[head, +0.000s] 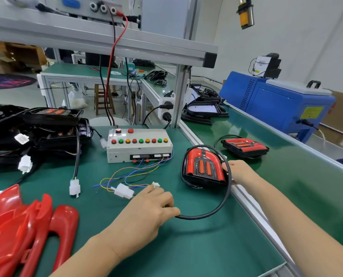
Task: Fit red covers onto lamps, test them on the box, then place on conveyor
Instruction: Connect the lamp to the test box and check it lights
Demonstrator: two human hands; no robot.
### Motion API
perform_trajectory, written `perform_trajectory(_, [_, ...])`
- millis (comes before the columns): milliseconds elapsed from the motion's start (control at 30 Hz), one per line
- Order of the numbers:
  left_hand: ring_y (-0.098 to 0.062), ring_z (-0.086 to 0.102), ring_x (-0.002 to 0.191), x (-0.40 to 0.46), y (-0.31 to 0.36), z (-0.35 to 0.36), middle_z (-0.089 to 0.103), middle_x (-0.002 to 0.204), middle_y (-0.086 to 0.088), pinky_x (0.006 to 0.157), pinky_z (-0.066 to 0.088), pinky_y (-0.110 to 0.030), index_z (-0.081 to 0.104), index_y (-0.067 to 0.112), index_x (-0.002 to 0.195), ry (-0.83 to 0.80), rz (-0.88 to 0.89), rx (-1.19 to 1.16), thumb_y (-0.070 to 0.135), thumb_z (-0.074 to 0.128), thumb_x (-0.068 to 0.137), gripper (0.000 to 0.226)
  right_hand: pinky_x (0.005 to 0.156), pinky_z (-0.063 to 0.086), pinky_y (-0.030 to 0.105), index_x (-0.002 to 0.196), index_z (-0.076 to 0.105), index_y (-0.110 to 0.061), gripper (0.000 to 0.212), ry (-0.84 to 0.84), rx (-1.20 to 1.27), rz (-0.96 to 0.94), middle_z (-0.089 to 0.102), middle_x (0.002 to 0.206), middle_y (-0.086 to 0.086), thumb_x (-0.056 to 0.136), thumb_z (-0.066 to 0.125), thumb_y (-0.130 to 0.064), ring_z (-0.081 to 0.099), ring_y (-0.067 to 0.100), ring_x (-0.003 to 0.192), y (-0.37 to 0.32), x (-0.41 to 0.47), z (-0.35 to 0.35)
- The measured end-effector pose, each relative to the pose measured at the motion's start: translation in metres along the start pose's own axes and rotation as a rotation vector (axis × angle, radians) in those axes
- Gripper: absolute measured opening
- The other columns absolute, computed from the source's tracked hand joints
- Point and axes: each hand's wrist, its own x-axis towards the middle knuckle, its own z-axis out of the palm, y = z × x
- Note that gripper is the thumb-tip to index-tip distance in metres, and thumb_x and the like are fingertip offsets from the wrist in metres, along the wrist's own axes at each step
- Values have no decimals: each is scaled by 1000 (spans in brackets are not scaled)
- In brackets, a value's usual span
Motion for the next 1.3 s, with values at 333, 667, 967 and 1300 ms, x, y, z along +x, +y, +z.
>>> perform_trajectory(333, [-9, 55, 66, 6, 1, 11, 58, 72, 14, 64, 47, -19, 71, 31, 73, -132, 10, 102, 12, 72, 46, 33, 83, 44, 12, 104, 71, -18, 19, 171, 69, -813, 68, 96, -13, 91, 62, -9, 60, 1, 88, -59, -111, 32])
perform_trajectory(667, [-6, 68, 71, 13, 13, 5, 73, 80, 7, 63, 48, -13, 77, 24, 76, -140, -56, 25, 21, 86, 41, 36, 81, 47, 18, 102, 74, -18, 16, -594, -31, -578, 74, 95, -8, 88, 68, -23, 63, -2, 85, -78, -125, 100])
perform_trajectory(967, [-26, 61, 84, -17, -17, 2, 67, 87, -7, 72, 49, -35, 67, 9, 68, 273, -8, -168, -6, 41, 64, 29, 58, 38, 20, 79, 59, -12, 29, -332, 363, -511, 54, 65, -6, 102, 46, -23, 45, 6, 57, -65, -107, 86])
perform_trajectory(1300, [-21, 51, 114, 18, -64, 25, 62, 119, 5, 87, 36, -28, 59, 24, 123, -122, -654, -199, 32, 55, 92, 32, 49, 36, 11, 96, 61, -20, 9, -316, 388, -491, 61, 69, -11, 95, 59, -12, 43, 0, 50, -50, -99, 89])
